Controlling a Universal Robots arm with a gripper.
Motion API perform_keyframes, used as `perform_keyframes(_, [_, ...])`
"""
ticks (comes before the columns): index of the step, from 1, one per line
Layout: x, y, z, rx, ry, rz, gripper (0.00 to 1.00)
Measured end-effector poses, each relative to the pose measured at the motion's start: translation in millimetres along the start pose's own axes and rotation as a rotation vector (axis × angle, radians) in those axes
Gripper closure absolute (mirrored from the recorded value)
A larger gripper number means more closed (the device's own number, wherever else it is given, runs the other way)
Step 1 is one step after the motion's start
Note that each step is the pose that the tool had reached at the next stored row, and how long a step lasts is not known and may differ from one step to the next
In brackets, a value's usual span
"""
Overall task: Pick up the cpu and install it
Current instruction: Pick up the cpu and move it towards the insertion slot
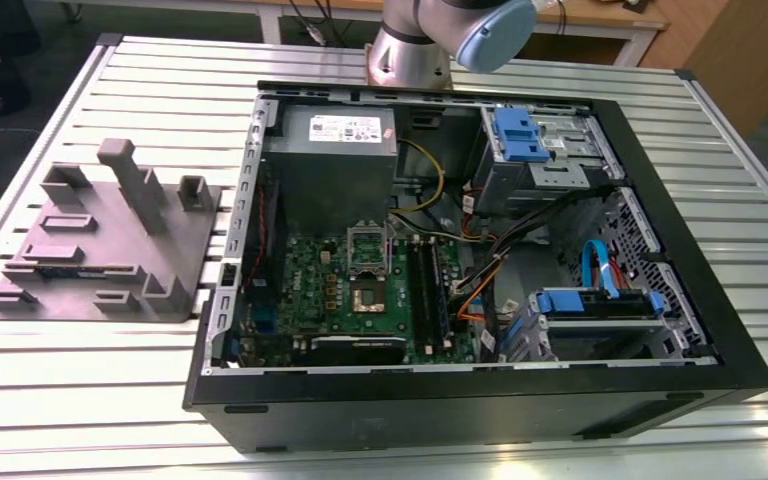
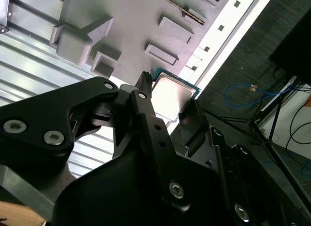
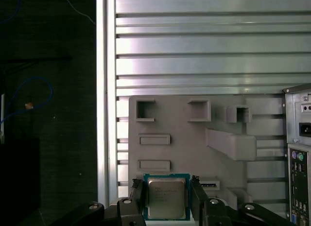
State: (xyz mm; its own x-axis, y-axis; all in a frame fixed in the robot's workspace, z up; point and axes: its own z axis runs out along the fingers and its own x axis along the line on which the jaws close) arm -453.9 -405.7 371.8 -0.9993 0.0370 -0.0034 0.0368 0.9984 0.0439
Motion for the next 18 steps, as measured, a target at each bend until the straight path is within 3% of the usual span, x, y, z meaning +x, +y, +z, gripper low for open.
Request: perform_keyframes(18, [-2.6,0.1,-0.1,0.0001,0.0001,0.000,0.53])
